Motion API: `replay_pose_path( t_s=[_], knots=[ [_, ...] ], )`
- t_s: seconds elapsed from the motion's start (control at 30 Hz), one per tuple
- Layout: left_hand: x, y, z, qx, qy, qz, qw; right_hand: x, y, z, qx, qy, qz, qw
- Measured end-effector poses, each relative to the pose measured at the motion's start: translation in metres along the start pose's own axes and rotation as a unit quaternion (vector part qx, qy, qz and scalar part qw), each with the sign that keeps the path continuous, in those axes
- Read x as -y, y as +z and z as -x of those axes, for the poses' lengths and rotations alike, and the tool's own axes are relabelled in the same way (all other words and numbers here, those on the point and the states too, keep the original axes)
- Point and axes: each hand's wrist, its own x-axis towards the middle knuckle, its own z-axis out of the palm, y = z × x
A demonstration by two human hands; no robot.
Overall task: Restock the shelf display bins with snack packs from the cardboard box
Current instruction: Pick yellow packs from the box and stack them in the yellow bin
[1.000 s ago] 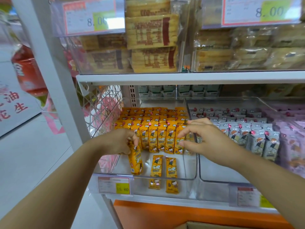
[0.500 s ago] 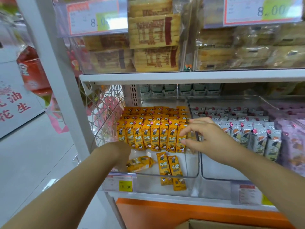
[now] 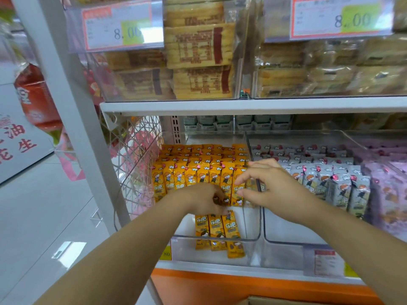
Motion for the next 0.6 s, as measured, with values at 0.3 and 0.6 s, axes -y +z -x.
replay_pose_path(
  t_s=[0.3,0.6],
  knots=[
    [-0.022,-0.001,-0.012,0.14,-0.045,0.003,0.989,-0.001,-0.002,-0.001,-0.006,-0.008,-0.005,1.0],
    [-0.018,-0.014,-0.006,0.156,-0.029,0.092,0.983,-0.002,0.0,0.0,-0.009,-0.005,-0.015,1.0]
  ],
)
